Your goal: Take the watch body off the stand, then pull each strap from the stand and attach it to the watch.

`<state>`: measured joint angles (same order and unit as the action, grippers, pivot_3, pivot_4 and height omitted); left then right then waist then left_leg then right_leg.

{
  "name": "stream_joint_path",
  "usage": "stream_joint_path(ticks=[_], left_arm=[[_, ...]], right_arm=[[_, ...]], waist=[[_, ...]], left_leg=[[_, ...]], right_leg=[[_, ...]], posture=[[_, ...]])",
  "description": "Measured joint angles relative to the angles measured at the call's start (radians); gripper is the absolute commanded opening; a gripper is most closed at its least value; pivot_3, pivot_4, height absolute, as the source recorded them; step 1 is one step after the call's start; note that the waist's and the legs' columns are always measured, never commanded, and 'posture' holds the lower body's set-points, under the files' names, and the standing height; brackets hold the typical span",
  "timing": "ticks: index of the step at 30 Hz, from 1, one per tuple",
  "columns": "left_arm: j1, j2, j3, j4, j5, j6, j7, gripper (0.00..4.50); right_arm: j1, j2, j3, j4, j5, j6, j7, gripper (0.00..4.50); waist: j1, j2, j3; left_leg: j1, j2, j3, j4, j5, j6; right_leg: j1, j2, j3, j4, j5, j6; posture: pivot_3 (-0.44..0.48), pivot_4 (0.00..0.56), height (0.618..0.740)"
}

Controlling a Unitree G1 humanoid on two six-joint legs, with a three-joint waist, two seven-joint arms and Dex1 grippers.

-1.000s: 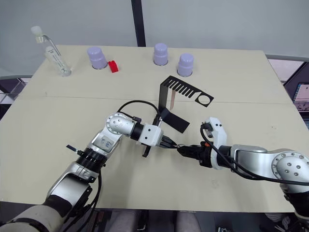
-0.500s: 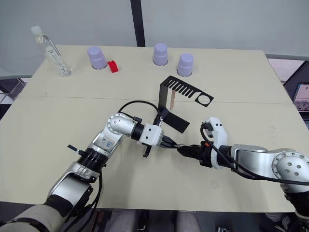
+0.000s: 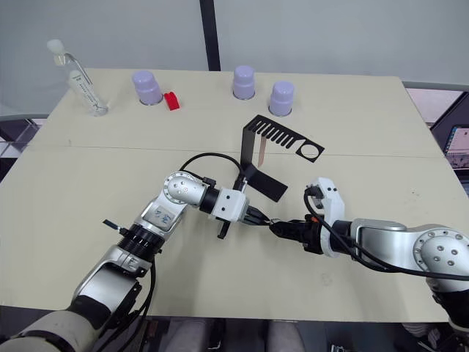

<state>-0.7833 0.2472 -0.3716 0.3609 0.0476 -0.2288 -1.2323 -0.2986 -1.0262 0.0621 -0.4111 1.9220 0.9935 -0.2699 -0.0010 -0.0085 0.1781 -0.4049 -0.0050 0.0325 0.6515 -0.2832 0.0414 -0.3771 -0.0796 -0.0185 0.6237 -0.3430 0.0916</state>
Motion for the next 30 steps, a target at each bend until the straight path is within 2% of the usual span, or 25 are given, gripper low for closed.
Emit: stream_joint_path(ticks=[30], left_arm=[[0.0,-0.011,0.0,0.005,0.02,-0.004,0.0,0.0]], right_arm=[[-0.007,-0.005,0.009,-0.009,-0.001,0.002,0.0,1.58]], waist=[[0.0,0.0,0.0]], left_leg=[[0.0,0.0,0.0,0.0,0.0,0.0]], right_leg=[[0.0,0.0,0.0,0.0,0.0,0.0]], posture=[[0.0,0.15,0.739]])
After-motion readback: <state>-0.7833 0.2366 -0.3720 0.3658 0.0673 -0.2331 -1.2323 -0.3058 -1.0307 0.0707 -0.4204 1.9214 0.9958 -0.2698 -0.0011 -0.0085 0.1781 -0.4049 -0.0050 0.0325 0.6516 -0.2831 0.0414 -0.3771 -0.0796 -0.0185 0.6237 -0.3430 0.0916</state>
